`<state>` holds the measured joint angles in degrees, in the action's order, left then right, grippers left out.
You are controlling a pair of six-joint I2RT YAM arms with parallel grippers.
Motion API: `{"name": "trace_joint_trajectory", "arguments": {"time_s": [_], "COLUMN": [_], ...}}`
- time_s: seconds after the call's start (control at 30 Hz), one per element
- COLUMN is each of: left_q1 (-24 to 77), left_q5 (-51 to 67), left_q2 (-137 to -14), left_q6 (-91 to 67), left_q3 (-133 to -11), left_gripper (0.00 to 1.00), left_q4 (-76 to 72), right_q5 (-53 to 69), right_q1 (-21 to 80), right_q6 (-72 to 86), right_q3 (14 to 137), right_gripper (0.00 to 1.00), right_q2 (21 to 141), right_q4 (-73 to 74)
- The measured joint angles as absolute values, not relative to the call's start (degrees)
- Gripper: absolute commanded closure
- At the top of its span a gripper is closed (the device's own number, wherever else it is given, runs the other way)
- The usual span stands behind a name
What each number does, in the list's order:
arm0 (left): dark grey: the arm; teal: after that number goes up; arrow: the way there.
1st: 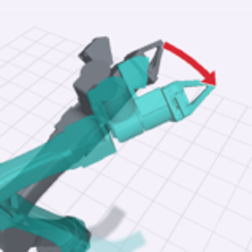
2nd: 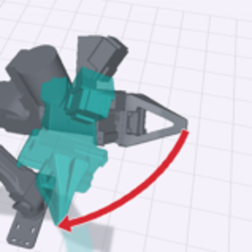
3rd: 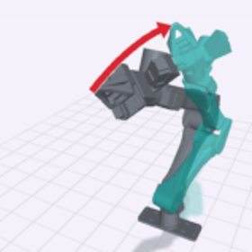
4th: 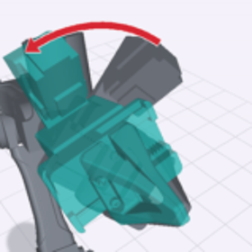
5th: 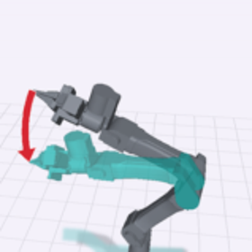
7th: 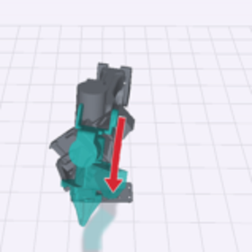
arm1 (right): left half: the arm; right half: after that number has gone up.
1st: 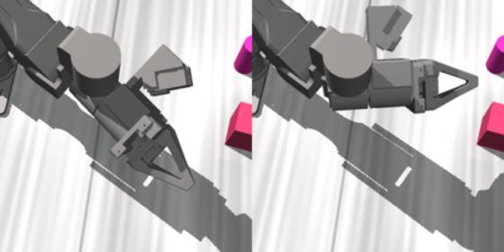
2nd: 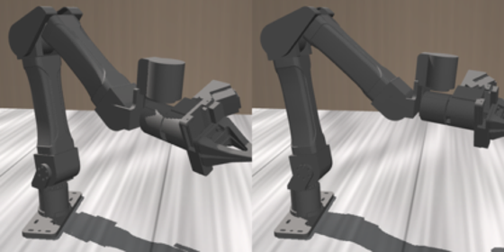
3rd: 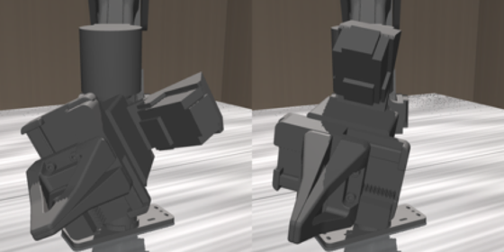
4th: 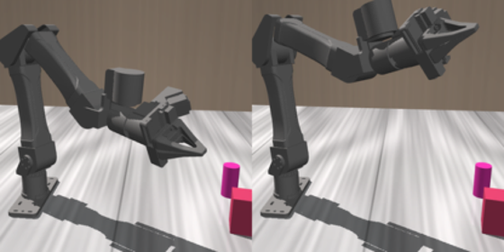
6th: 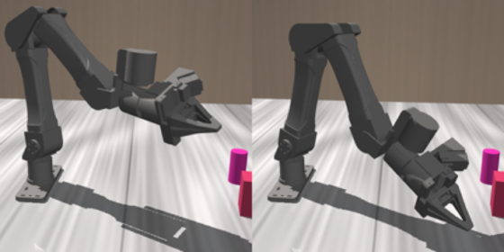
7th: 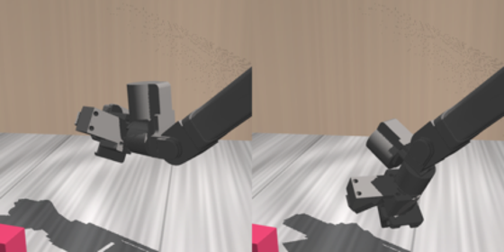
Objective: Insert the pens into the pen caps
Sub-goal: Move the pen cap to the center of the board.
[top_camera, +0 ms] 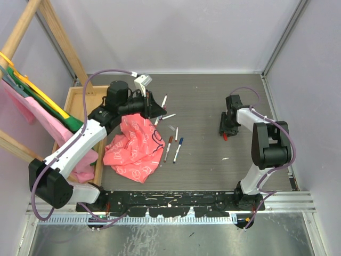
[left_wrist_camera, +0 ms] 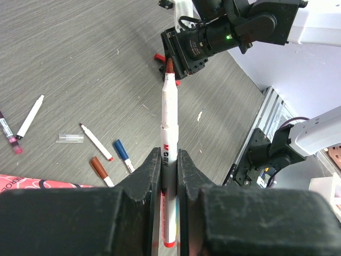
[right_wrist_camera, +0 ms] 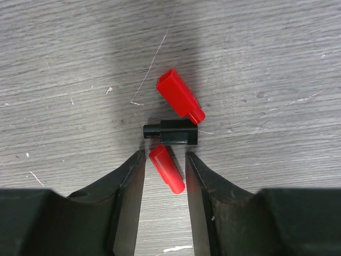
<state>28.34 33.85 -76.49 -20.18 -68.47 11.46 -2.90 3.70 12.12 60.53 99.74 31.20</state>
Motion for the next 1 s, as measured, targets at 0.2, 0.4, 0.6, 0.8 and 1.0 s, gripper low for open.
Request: {"name": "trace_joint_trajectory", "arguments": {"time_s": [0.2, 0.4, 0.6, 0.8, 1.0], "left_q1": [28.1, 28.0, 28.0, 27.7, 27.6], "left_q5": [33.9, 33.9, 33.9, 33.7, 32.8], "left_q2": [-76.5, -76.5, -76.5, -76.5, -76.5], "left_q6": [-20.2, -20.2, -20.2, -20.2, -20.2], "left_q3": [-68.7, -69.1, -69.1, -69.1, -69.1], "left_gripper": [1.00, 1.00, 1.00, 1.00, 1.00], "left_q4": [11.5, 11.4, 11.4, 11.4, 11.4], "right_q5": [-2.9, -2.8, -2.7, -3.6, -5.4], "right_q1": [4.7, 6.8, 13.1, 23.3, 29.3], "right_q6": [11.7, 11.8, 13.5, 17.6, 21.1], "right_q3": [60.5, 60.5, 60.4, 60.3, 60.1], "right_gripper": [0.74, 0.81, 0.82, 0.82, 0.82], "right_q2": [99.8, 99.5, 96.8, 91.7, 91.8], "right_q4": [31.4, 31.6, 32.2, 31.2, 30.7]}}
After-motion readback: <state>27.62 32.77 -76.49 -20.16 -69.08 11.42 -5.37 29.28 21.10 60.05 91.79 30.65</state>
